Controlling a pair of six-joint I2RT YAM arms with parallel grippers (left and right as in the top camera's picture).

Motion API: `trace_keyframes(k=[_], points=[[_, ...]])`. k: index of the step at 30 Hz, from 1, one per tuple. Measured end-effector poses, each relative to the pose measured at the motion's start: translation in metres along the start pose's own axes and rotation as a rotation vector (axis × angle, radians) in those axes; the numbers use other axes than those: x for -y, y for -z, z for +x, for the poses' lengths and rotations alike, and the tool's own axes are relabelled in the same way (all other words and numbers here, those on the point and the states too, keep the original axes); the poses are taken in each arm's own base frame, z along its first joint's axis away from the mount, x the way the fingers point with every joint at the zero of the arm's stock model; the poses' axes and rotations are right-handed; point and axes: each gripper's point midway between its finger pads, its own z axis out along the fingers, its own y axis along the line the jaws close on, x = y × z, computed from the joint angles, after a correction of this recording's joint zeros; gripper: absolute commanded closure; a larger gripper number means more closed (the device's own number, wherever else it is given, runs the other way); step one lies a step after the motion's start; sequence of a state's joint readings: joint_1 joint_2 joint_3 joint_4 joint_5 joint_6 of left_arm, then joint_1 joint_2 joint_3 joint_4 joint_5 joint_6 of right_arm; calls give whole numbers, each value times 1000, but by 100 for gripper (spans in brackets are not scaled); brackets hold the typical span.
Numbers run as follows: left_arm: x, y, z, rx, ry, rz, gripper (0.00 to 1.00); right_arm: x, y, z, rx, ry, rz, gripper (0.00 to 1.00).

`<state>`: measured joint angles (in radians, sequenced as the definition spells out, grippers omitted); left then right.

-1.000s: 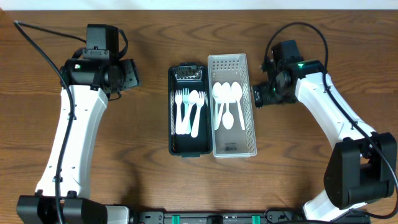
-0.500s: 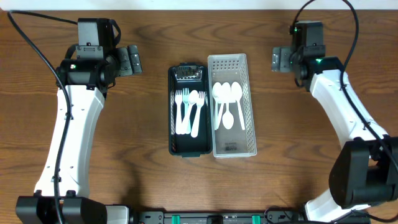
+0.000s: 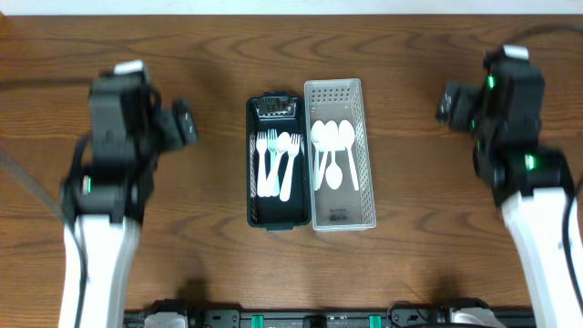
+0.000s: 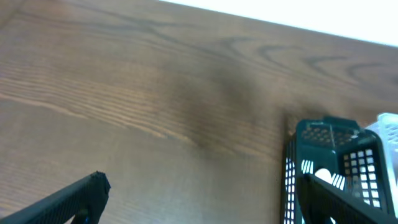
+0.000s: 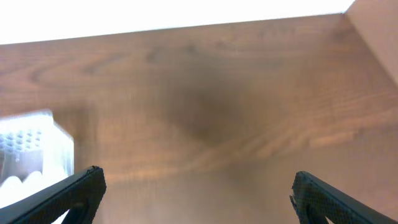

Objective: Pack container

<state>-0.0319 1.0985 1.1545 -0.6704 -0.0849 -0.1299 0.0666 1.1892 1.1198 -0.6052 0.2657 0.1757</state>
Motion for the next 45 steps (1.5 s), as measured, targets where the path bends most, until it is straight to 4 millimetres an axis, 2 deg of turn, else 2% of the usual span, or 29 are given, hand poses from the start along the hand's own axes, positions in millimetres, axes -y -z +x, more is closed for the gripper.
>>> trace_keyframes(k=[3, 8, 10, 13, 17, 42, 45], points=[[-1, 18, 23, 78, -29, 29, 2, 5, 11, 43, -27, 6, -5, 1], [-5, 26, 81, 99, -105, 61, 2, 15, 24, 122, -78, -19, 13, 1], [-9, 24, 105, 93, -122, 64, 2, 20, 30, 141, -76, -43, 22, 1], [-13, 21, 128, 84, -136, 65, 2, 30, 39, 161, -57, -85, 41, 1], [-15, 17, 142, 69, -140, 63, 2, 40, 43, 174, -52, -113, 70, 1], [-15, 15, 143, 59, -145, 61, 2, 42, 43, 177, -59, -124, 80, 1], [-15, 15, 143, 59, -145, 61, 2, 43, 44, 182, -81, -117, 85, 1]])
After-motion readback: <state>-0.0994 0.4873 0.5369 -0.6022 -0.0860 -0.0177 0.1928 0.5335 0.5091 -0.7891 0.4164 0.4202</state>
